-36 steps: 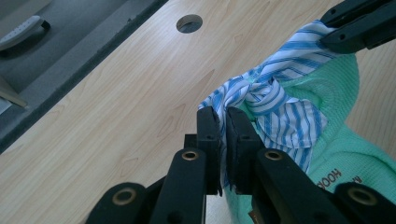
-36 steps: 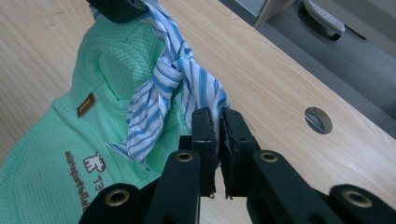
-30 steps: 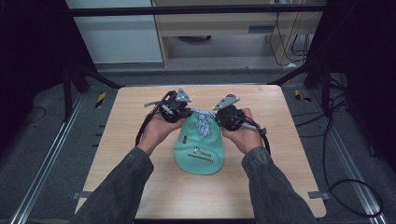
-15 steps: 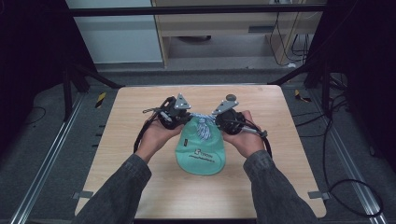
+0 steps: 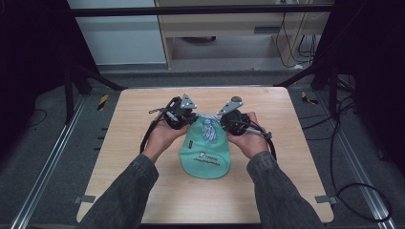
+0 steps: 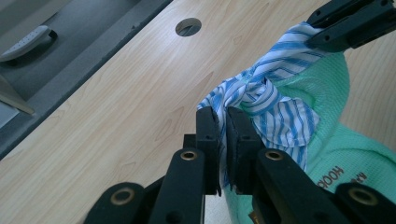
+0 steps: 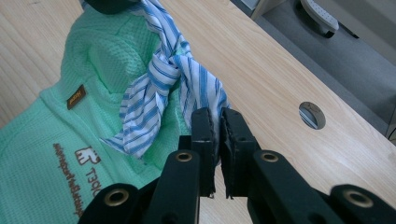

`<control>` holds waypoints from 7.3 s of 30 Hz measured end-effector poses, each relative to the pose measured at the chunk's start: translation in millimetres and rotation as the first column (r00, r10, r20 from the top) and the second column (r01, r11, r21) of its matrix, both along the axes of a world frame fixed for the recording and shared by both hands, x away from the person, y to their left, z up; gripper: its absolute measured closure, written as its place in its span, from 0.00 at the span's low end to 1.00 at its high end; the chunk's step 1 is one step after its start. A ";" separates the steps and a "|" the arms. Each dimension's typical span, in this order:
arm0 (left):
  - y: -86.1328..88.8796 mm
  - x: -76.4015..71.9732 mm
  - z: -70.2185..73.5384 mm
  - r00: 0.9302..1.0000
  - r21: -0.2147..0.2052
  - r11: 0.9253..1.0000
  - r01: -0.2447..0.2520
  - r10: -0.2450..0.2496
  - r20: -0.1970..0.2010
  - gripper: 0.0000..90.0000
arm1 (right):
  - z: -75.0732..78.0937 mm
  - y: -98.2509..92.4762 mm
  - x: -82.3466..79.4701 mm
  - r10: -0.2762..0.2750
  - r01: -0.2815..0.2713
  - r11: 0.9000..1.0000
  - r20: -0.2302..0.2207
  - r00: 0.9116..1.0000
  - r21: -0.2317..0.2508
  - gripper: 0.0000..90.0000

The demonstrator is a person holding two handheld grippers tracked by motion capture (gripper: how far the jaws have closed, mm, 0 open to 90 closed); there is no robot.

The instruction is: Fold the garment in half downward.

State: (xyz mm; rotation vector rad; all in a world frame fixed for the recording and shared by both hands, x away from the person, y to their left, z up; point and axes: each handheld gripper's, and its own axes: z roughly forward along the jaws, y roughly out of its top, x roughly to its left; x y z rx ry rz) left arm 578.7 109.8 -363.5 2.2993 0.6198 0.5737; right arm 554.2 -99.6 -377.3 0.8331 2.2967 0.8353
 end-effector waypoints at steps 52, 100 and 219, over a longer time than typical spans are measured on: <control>9.6 -63.5 -49.9 0.998 -0.039 0.999 0.019 -0.021 -0.058 0.94 | -38.5 -4.8 -44.3 0.093 -0.093 0.995 -0.020 0.995 -0.027 0.93; 28.0 -105.0 -95.4 0.989 -0.065 0.997 0.044 -0.053 -0.135 0.94 | -79.7 3.8 -91.9 0.178 -0.180 0.984 -0.090 0.980 -0.010 0.77; 131.7 -76.1 -138.9 0.931 -0.126 0.933 -0.337 0.310 -0.195 0.07 | -135.1 -105.5 -70.0 -0.366 0.401 0.894 -0.193 0.911 0.199 0.03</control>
